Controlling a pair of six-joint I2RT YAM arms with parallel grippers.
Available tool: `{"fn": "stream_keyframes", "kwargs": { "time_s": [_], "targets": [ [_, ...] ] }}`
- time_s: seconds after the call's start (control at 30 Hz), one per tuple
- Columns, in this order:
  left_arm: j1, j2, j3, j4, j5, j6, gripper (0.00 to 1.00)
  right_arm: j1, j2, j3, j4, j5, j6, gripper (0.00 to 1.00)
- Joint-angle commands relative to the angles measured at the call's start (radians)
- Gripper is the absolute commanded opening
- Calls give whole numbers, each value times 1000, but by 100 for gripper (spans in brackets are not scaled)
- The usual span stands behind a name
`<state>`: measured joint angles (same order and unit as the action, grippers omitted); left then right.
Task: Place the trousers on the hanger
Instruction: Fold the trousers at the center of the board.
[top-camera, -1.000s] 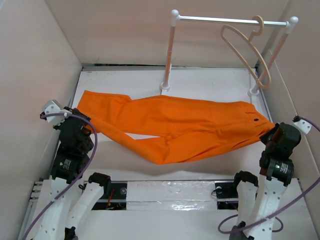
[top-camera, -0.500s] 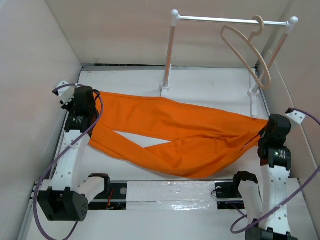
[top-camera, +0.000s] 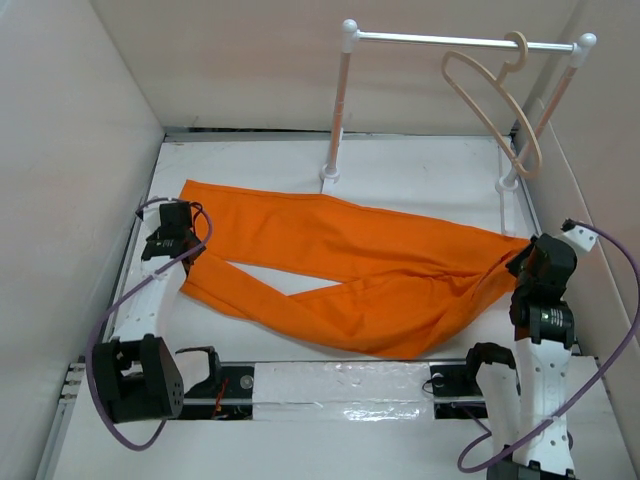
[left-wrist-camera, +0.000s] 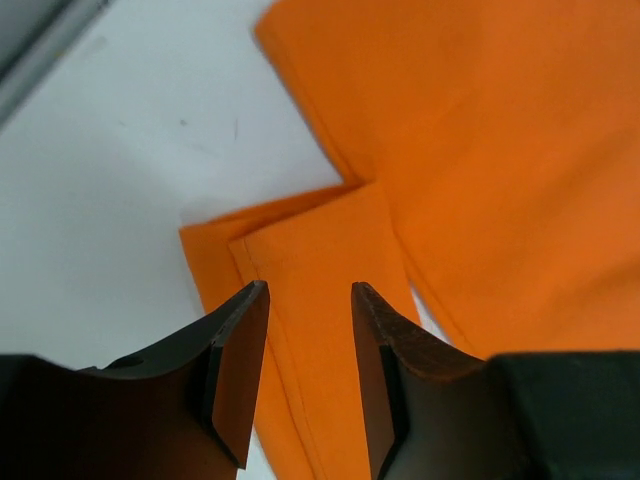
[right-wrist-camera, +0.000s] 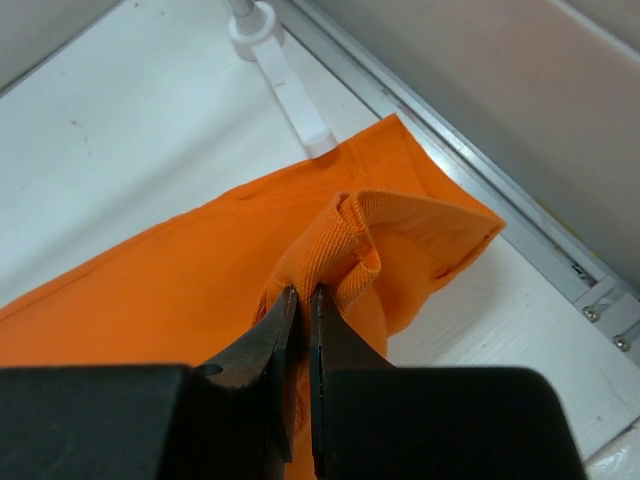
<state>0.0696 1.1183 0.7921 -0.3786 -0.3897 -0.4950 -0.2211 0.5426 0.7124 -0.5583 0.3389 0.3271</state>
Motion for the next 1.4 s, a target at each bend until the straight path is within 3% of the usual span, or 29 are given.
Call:
{"fn": "stream_keyframes", "kwargs": {
  "time_s": [0.0,0.1,0.27,0.4,0.5,0.8,0.87,1.0,1.1,1.37],
  "targets": [
    [66,46,-27,-28,128,-43,36,8,-16,-25,118,-81,0,0],
    [125,75,-51,-25,257,-53,34,8,-20,-48,152,-149,9,0],
    [125,112,-54,-31,275,-51,26,8,-44,-96,216,-219,1,0],
    [125,231,-34,-40,331,-31,17,8,-72,-155,299,-302,0,1],
    [125,192,-43,-20,324,-22,15,8,-76,-191,354,-385,-16,2],
    [125,204,-27,-81,186,-86,14,8,-72,-246,422,-431,-91,1],
    [125,175,-31,-88,145,-105,16,8,-66,-255,451,-474,-85,2],
    [125,158,-27,-134,86,-154,32,8,-52,-246,448,-482,-88,1],
    [125,179,-24,-138,72,-168,37,8,-58,-251,452,-494,-86,1],
    [125,222,-28,-80,149,-122,37,8,-101,-266,451,-523,-92,1]
  ]
}}
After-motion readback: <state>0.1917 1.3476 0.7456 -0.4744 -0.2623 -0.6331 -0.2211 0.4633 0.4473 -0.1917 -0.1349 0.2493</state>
